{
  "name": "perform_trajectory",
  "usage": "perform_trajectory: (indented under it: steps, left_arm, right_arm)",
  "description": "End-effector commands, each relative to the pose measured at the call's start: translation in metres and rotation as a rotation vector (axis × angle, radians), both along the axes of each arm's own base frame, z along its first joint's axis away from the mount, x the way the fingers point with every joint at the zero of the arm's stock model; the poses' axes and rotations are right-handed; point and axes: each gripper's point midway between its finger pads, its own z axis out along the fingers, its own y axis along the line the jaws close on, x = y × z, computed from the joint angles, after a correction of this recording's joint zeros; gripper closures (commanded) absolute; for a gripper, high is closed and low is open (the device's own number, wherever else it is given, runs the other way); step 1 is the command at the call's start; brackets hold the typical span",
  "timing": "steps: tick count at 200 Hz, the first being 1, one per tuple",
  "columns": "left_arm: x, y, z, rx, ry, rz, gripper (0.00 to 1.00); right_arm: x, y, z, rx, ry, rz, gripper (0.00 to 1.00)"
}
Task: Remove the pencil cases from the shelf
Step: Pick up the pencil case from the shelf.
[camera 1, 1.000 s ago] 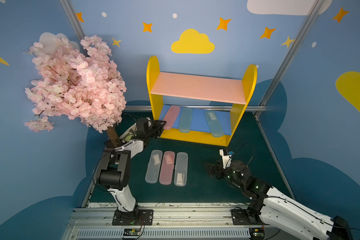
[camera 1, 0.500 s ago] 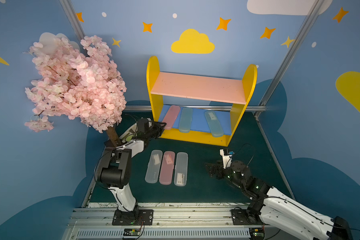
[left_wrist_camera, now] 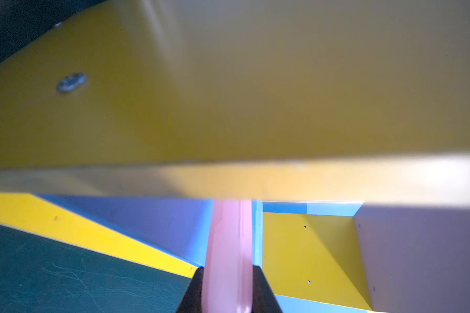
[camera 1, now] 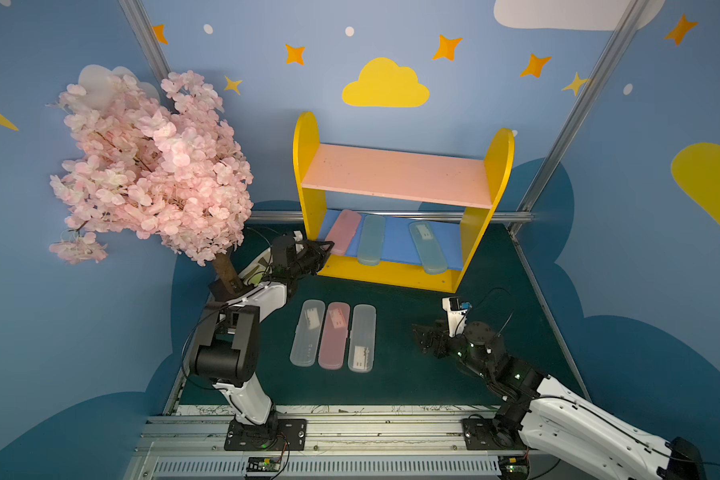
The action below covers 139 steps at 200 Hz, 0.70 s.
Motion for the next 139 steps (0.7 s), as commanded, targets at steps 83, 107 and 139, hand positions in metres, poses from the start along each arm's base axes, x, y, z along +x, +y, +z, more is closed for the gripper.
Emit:
perform_trajectory:
  steps: [83, 107, 139]
  left_arm:
    - [-0.113, -0.029, 0.085, -0.083, -0.216, -0.051, 0.97]
    - [-0.146, -0.035, 0.095, -0.091, -0.231, -0.059, 0.97]
    - [-0.185, -0.046, 0.104, -0.131, -0.272, -0.089, 0.97]
  right_arm:
    - [-0.008, 0.029, 0.063, 0.252, -0.026, 0.112, 0.02]
    - [-0.01, 0.046, 0.089, 0.358, 0.021, 0.16, 0.04]
    - [-0.01, 0.07, 0.124, 0.494, 0.094, 0.227, 0.06]
